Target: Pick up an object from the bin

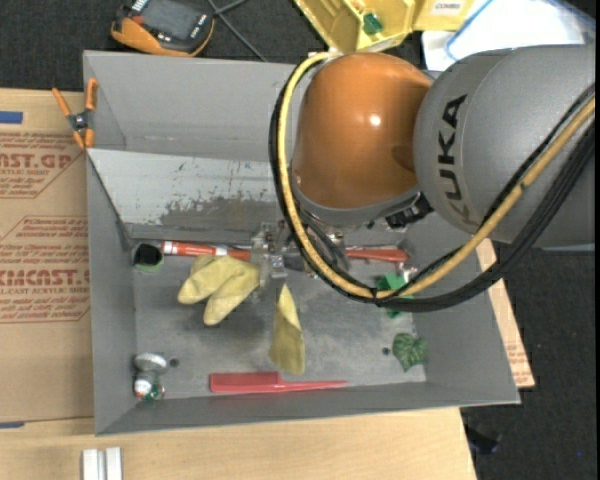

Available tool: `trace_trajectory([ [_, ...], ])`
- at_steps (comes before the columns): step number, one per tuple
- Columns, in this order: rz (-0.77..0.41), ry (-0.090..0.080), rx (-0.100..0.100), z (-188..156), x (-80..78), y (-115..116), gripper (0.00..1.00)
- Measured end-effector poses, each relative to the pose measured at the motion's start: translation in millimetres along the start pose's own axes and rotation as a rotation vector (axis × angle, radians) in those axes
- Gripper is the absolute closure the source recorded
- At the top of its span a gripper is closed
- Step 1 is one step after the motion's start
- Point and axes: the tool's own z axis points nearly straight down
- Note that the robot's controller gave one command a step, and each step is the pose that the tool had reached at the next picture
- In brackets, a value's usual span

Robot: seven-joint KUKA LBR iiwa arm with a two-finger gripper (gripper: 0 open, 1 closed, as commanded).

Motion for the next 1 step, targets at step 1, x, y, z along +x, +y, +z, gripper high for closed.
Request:
trace_trajectory([
  [1,-0.038,0.002,-0.001,100.2,13.0,4.6,1.00],
])
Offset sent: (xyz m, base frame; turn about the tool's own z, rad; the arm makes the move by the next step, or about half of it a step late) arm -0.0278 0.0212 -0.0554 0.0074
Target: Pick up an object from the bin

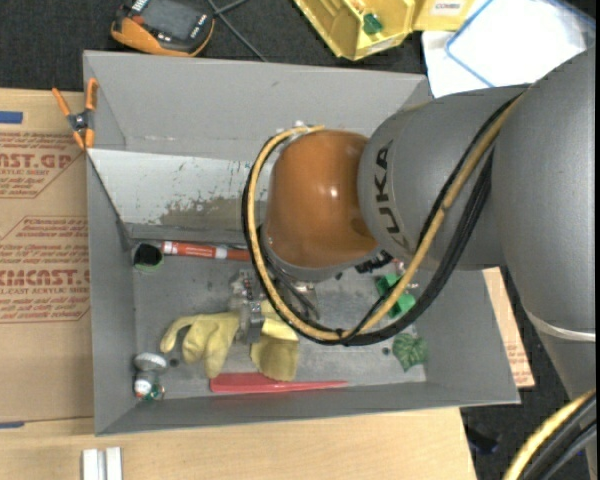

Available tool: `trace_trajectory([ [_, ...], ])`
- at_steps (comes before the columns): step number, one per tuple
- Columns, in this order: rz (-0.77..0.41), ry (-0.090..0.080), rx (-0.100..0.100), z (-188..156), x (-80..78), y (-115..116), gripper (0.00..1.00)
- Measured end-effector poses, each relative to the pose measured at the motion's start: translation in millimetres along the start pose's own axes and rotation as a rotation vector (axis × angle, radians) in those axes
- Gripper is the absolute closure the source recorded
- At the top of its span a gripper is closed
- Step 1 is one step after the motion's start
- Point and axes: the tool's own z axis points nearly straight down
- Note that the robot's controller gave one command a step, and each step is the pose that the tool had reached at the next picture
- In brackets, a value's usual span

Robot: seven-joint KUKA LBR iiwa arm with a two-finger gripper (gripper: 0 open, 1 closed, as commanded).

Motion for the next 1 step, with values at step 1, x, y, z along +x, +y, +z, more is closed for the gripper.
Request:
trace_trajectory([
  [1,0.026,-0.005,-0.001,-14.0,11.0,12.5,1.00],
])
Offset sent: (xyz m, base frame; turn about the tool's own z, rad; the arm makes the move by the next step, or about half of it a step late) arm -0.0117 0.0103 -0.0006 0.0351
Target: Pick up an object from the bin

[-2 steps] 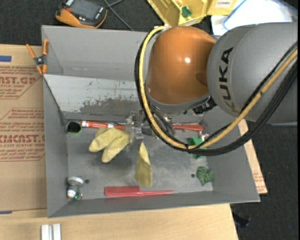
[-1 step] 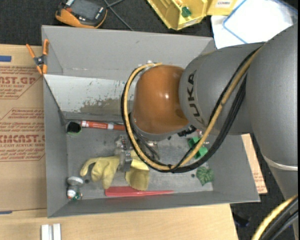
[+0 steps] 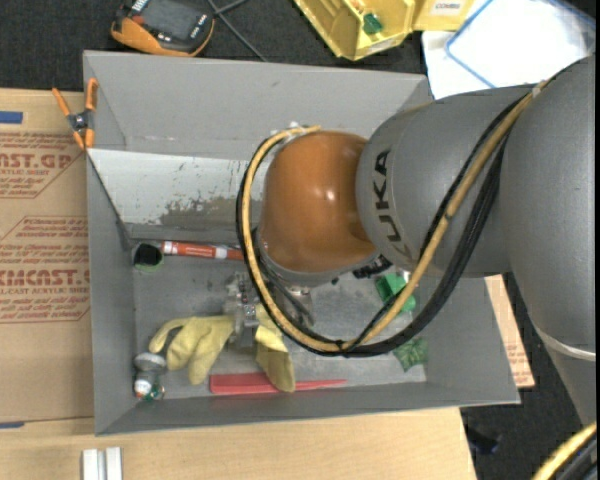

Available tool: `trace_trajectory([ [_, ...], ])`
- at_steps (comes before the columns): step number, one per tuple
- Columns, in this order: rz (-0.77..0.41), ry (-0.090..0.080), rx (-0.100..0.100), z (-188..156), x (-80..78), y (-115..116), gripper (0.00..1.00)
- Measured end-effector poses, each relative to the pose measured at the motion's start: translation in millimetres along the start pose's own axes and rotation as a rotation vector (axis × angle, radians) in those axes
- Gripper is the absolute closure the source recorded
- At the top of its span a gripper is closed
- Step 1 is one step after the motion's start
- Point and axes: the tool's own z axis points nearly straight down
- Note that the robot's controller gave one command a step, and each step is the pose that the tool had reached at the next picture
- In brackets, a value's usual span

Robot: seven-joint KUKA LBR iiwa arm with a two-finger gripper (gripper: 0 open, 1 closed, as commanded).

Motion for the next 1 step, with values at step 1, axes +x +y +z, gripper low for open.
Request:
trace_trajectory([
  [1,0.005,0.002,0.001,-5.8,-0.4,0.6,1.00],
])
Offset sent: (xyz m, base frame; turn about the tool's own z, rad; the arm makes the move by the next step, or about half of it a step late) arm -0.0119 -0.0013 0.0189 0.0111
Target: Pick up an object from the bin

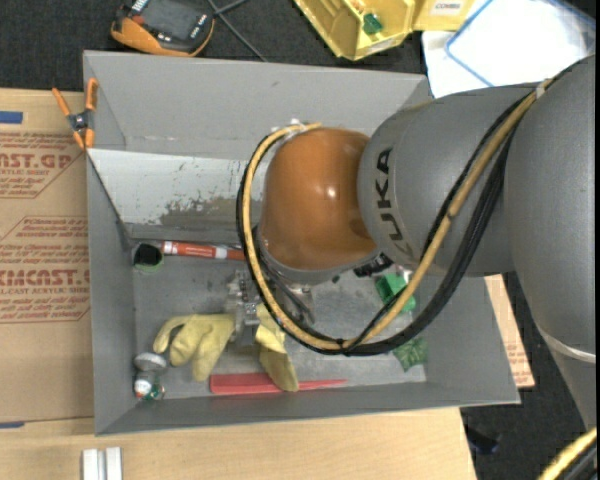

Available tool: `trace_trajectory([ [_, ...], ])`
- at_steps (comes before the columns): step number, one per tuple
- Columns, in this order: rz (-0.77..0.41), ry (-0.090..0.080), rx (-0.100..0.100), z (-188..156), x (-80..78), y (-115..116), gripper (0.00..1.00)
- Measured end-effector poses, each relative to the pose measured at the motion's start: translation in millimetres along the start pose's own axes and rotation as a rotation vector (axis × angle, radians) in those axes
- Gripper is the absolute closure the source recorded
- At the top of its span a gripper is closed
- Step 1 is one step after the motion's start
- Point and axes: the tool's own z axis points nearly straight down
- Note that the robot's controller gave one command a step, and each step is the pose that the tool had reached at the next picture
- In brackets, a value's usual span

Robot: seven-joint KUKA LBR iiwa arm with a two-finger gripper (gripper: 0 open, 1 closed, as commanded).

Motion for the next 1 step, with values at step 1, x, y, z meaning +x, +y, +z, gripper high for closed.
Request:
trace_trajectory([
  [1,0.005,-0.006,-0.003,-12.6,11.5,-0.7,1.00],
])
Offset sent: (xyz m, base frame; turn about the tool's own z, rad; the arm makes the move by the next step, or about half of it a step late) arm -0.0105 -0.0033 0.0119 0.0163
